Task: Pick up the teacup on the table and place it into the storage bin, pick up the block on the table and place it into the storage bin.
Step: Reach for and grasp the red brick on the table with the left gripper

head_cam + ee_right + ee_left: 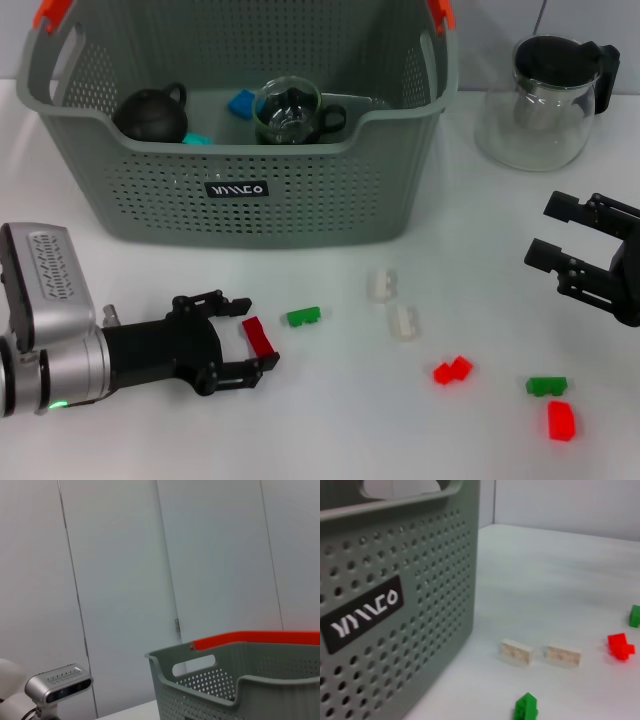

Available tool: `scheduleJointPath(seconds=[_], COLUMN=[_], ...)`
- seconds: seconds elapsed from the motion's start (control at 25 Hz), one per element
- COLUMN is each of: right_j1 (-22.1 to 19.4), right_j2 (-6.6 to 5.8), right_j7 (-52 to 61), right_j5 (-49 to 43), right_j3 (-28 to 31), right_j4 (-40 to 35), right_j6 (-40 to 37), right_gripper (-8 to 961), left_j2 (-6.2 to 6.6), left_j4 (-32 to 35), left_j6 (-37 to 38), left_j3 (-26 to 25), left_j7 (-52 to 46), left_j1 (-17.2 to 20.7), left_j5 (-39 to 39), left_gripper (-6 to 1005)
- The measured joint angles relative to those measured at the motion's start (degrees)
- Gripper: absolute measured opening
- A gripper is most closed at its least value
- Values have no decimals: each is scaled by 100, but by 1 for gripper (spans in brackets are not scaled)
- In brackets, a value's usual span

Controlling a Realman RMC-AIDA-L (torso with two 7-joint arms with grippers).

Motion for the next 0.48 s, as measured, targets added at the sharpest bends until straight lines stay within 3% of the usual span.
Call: scheduleJointPath(seconds=[0.48], right_j1=[-11], right_j2=[0], right_j7=[0], right_j5=[7], right_j3=[0], right_j4=[0], right_j6=[-6], right_gripper=[685], left_j2=[-6], left_j4=[-162], left_j6=[-253], left_j3=[45], left_j7=[25], left_j1=[6], left_j5=[-100], left_gripper=[803])
